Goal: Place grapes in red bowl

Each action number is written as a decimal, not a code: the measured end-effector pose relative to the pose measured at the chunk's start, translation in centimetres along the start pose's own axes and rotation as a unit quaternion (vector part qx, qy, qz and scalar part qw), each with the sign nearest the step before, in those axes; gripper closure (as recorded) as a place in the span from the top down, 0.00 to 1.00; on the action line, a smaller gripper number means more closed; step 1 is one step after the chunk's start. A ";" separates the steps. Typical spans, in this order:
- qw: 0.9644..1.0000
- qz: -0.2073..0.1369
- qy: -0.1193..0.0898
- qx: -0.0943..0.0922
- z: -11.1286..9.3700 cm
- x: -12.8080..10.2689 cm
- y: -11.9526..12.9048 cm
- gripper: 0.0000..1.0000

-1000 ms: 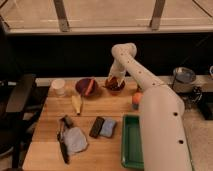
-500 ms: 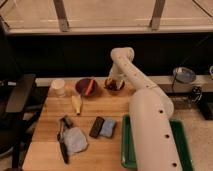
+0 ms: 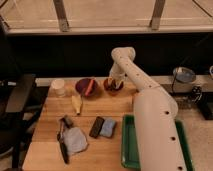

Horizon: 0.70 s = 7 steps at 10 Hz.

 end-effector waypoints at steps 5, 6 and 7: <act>0.998 -0.006 0.029 0.047 -4.2 0.0 -0.8 0.00; 0.998 -0.006 0.033 0.055 -5.2 0.0 -0.6 0.00; 0.997 -0.007 0.037 0.061 -6.1 -0.1 -0.6 0.00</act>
